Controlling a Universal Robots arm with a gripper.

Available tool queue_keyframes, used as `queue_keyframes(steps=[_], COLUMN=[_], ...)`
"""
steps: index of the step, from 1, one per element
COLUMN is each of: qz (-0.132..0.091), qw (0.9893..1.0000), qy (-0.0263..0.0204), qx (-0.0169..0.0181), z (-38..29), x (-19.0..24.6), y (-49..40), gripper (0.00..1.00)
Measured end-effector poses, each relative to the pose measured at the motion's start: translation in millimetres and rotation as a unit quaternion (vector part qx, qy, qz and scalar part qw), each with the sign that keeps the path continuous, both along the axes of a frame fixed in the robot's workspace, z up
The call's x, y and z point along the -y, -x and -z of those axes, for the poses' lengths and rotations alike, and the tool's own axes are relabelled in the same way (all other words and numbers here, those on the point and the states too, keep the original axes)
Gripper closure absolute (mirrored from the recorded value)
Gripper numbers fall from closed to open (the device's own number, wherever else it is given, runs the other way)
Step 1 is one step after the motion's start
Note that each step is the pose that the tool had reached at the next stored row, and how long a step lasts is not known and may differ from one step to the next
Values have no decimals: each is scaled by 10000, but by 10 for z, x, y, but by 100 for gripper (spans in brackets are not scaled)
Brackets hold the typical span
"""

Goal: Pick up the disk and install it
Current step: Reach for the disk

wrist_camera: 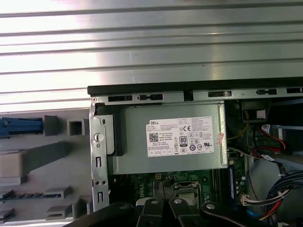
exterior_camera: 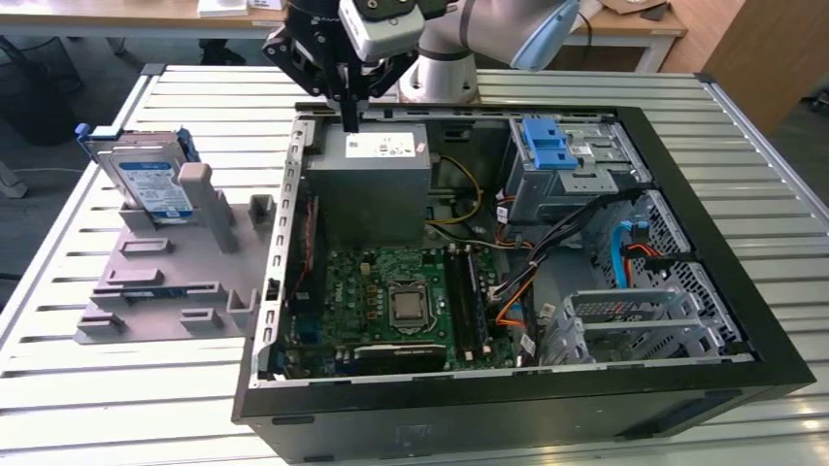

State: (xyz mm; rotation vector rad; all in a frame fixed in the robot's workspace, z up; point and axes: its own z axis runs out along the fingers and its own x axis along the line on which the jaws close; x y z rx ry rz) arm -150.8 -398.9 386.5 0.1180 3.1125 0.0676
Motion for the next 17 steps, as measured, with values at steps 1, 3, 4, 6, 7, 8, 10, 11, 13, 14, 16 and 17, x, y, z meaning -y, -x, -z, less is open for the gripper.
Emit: queue_keyframes(steps=[1, 3, 4, 6, 7, 8, 10, 11, 13, 14, 16, 17], qz=[0, 0, 0, 0, 0, 0, 0, 0, 0, 0, 0, 0], qw=[10000, 10000, 10000, 10000, 10000, 10000, 10000, 10000, 10000, 10000, 10000, 10000], qy=[0, 0, 0, 0, 0, 0, 0, 0, 0, 0, 0, 0], qx=[0, 0, 0, 0, 0, 0, 0, 0, 0, 0, 0, 0], z=[0, 1, 1, 1, 7, 9, 9, 9, 9, 9, 9, 9], x=[0, 0, 0, 0, 0, 0, 0, 0, 0, 0, 0, 0], y=[2, 6, 8, 11, 38, 49, 53, 55, 60, 62, 66, 69], gripper=[89, 89, 89, 89, 89, 89, 89, 89, 89, 89, 89, 89])
